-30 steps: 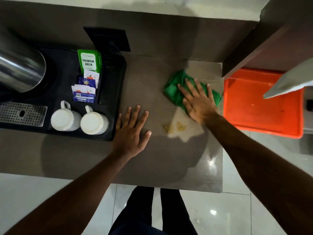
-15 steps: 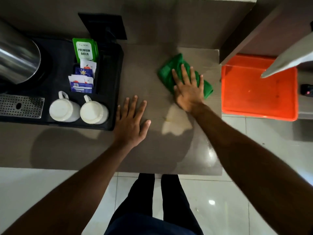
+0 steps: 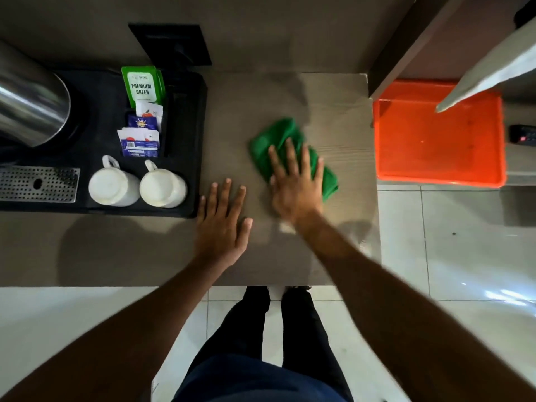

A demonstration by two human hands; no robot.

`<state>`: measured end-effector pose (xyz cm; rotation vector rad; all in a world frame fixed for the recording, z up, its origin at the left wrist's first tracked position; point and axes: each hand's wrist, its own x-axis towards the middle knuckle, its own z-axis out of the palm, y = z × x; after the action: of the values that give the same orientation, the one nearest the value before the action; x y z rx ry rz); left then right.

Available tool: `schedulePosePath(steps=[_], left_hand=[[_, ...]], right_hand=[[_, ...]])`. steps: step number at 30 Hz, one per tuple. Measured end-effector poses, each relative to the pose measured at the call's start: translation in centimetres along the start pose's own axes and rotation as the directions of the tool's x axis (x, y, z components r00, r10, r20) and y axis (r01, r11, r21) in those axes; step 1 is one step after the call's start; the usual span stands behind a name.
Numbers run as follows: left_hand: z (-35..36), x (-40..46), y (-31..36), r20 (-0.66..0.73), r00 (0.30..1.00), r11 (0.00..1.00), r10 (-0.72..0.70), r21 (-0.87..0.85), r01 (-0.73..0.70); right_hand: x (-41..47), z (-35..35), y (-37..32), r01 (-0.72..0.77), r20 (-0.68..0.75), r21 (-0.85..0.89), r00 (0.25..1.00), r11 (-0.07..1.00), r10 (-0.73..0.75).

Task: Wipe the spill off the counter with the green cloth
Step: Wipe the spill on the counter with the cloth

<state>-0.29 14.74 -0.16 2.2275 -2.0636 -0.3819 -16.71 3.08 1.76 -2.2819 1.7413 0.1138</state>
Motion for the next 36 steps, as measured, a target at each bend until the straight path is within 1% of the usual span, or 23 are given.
schedulePosePath(steps=[1, 3, 4, 5, 6, 8, 10, 11, 12, 14, 15, 16, 18, 20, 22, 24, 25, 26, 28, 30, 31, 33, 36], left_hand=[[0.0, 0.0, -0.1, 0.002, 1.0, 1.0, 0.001, -0.014, -0.001], [0.1, 0.0, -0.4, 0.008, 1.0, 1.0, 0.008, -0.002, -0.008], [0.2, 0.0, -0.5, 0.011, 1.0, 1.0, 0.01, 0.016, -0.01], [0.3, 0.0, -0.4, 0.01, 1.0, 1.0, 0.01, 0.029, -0.01], [0.3, 0.0, -0.4, 0.007, 1.0, 0.999, 0.011, 0.03, -0.011], [0.5, 0.0, -0.1, 0.001, 1.0, 1.0, 0.011, 0.015, -0.011], [0.6, 0.1, 0.0, -0.011, 1.0, 1.0, 0.012, -0.001, -0.012], [0.6, 0.0, 0.0, -0.021, 1.0, 1.0, 0.012, -0.012, -0.013], [0.7, 0.0, 0.0, -0.03, 1.0, 1.0, 0.007, -0.027, -0.008], [0.5, -0.1, -0.2, -0.039, 0.999, 0.998, -0.023, -0.064, 0.02], [0.3, -0.1, -0.2, -0.038, 0.999, 0.997, -0.035, -0.074, 0.032], [0.1, 0.0, -0.1, -0.032, 0.999, 0.996, -0.043, -0.075, 0.041], [-0.6, 0.1, 0.1, -0.002, 0.999, 0.996, -0.05, -0.074, 0.049], [-1.3, 0.1, 0.4, 0.025, 0.999, 0.996, -0.046, -0.073, 0.047], [-1.8, 0.0, 0.5, 0.043, 0.999, 0.997, -0.032, -0.071, 0.035], [-2.3, 0.0, 0.5, 0.054, 0.998, 0.995, -0.037, -0.087, 0.041], [-2.6, 0.1, 0.6, 0.061, 0.997, 0.994, -0.047, -0.099, 0.053], [-2.9, 0.2, 0.9, 0.068, 0.996, 0.992, -0.059, -0.11, 0.066], [-3.7, 0.7, 1.4, 0.082, 0.993, 0.987, -0.09, -0.129, 0.1], [-4.4, 1.0, 1.9, 0.094, 0.988, 0.979, -0.124, -0.15, 0.137], [-4.8, 1.2, 2.2, 0.099, 0.985, 0.976, -0.139, -0.157, 0.154], [-5.5, 1.4, 2.6, 0.108, 0.981, 0.968, -0.164, -0.172, 0.18], [-6.2, 1.9, 3.0, 0.128, 0.979, 0.965, -0.159, -0.19, 0.182]], right_hand=[[-3.9, 1.0, -0.1, 0.064, 0.003, -0.018, 0.998, 0.998, -0.064], [-11.2, 2.3, 1.9, 0.129, 0.017, -0.024, 0.992, 0.991, -0.128], [-13.0, 2.3, 3.7, 0.153, 0.034, -0.042, 0.988, 0.987, -0.151], [-12.7, 1.9, 6.0, 0.162, 0.056, -0.053, 0.986, 0.985, -0.159], [-10.6, 1.6, 8.0, 0.151, 0.057, -0.078, 0.987, 0.985, -0.147], [-3.4, -0.1, 9.8, 0.039, 0.032, -0.088, 0.999, 0.995, -0.036], [4.0, -2.1, 8.4, -0.104, 0.01, 0.008, 0.995, 0.995, 0.104], [5.7, -2.5, 6.7, -0.128, 0.001, 0.019, 0.992, 0.992, 0.128], [5.8, -2.0, 4.9, -0.106, -0.007, 0.013, 0.994, 0.994, 0.106], [0.9, -0.1, 2.0, 0.076, 0.013, -0.045, 0.997, 0.996, -0.075], [-3.5, 1.1, 1.5, 0.158, 0.019, -0.056, 0.987, 0.986, -0.157], [-8.0, 1.9, 1.4, 0.203, 0.028, -0.036, 0.979, 0.979, -0.202], [-14.2, 2.3, 1.9, 0.209, 0.072, 0.023, 0.975, 0.978, -0.21], [-15.1, 2.0, 2.5, 0.188, 0.124, 0.071, 0.973, 0.98, -0.196], [-13.9, 0.5, 2.2, 0.112, 0.164, 0.166, 0.976, 0.98, -0.14], [-12.4, -1.3, 1.8, -0.034, 0.131, 0.251, 0.991, 0.967, 0.001], [-11.7, -2.0, 1.6, -0.115, 0.142, 0.273, 0.987, 0.955, 0.078], [-10.8, -2.6, 1.7, -0.189, 0.184, 0.288, 0.973, 0.939, 0.139], [-9.2, -3.9, 1.8, -0.31, 0.303, 0.355, 0.931, 0.882, 0.205], [-8.1, -4.8, 2.1, -0.398, 0.364, 0.466, 0.9, 0.79, 0.239], [-7.8, -5.1, 2.6, -0.414, 0.383, 0.489, 0.893, 0.768, 0.237], [-7.5, -5.8, 3.6, -0.343, 0.414, 0.496, 0.901, 0.798, 0.131], [-7.2, -6.4, 4.7, -0.136, 0.419, 0.539, 0.9, 0.832, -0.124]])
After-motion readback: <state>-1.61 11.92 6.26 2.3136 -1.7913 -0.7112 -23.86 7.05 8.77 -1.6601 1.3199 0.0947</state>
